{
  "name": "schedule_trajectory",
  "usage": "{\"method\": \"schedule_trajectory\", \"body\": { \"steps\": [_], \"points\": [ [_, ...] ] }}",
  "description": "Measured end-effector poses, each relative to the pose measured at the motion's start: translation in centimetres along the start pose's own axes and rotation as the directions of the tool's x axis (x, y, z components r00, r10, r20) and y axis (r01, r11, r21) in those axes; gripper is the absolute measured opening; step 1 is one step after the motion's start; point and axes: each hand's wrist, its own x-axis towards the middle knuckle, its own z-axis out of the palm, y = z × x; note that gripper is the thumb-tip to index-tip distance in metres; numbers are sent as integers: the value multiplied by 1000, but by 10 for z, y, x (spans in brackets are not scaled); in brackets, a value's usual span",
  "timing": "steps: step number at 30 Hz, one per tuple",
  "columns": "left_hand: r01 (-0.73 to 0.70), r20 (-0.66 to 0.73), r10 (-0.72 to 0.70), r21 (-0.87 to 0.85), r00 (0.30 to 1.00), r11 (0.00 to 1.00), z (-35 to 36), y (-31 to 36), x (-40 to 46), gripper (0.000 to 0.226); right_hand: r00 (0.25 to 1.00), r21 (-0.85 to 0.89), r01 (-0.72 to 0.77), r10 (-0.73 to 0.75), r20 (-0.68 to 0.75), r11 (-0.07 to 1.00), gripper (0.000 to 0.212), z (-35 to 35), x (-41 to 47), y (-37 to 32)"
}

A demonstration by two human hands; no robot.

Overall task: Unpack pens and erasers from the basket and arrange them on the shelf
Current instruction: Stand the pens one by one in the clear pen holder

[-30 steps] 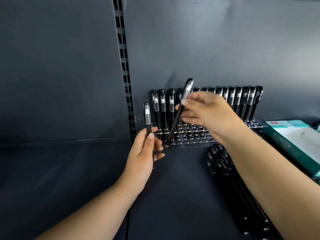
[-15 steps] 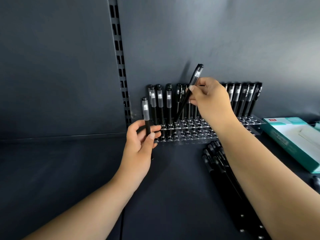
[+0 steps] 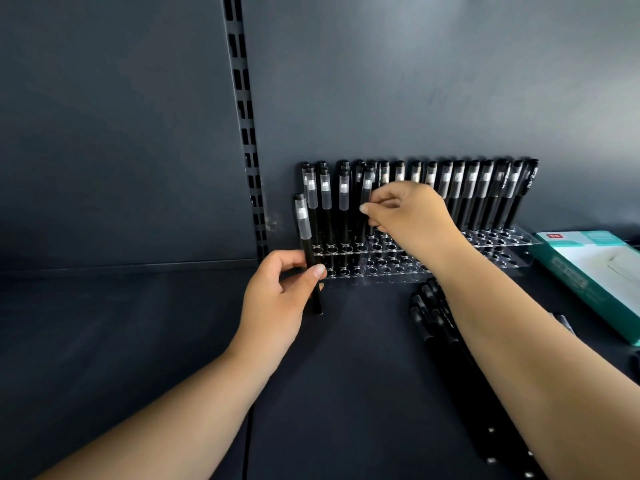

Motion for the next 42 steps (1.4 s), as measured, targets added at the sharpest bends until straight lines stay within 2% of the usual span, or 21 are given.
{"method": "schedule_trajectory", "body": {
  "steps": [4,7,10,13,16,20,23,24,26,28,30,31,32,34,36,39,42],
  "points": [
    [13,3,-14,38,1000,999,1,1,-1,12,1000,26,-13,13,17,1000,19,1,0,0],
    [16,0,-16,64,1000,998,0,2,0,12,999,-21,-8,9,30,1000,24,-4,0,-3],
    [-2,-18,3,51,1000,999,0,4,0,15,998,-73,38,-41,-38,997,22,-20,-1,-14],
    [-71,-33,72,31,997,997,0,7,-1,18,994,72,73,-66,-92,995,11,-32,-7,-29],
    [-140,-26,140,19,990,990,0,11,-5,15,994,189,73,-88,72,979,10,-30,-18,-40],
    [-199,14,198,33,980,980,3,13,-11,19,921,206,31,-108,373,978,2,-17,-31,-46],
    [-267,100,257,103,961,958,4,12,-12,17,900,223,2,-99,425,975,14,-17,-32,-46],
    [-326,142,306,155,941,933,4,11,-12,17,900,218,-3,-92,425,976,19,-20,-32,-47],
    [-493,247,432,306,868,815,3,8,-9,19,915,183,-5,-69,397,983,25,-29,-29,-45],
    [-613,338,511,415,790,673,3,1,-6,47,951,110,5,-39,306,994,25,-39,-21,-39],
    [-652,419,502,548,756,524,3,-3,-5,56,988,22,30,-33,151,999,21,-47,-13,-32],
    [-656,471,470,636,747,406,2,-5,-5,54,998,-7,41,-41,57,999,19,-49,-10,-29],
    [-650,513,429,703,744,287,1,-8,-5,52,998,-38,53,-54,-36,998,20,-50,-8,-28],
    [-616,551,322,773,770,149,0,-10,-3,56,982,-92,75,-89,-166,993,27,-49,-6,-27],
    [-562,536,201,821,820,101,-2,-14,-2,64,967,-75,99,-113,-229,992,27,-43,-6,-26],
    [-479,477,45,871,878,106,-1,-7,-5,88,960,-41,112,-119,-252,993,27,-33,-5,-21],
    [-469,477,-38,873,878,134,-1,-2,-10,82,968,-65,102,-114,-222,993,31,-28,-4,-15]
  ]
}}
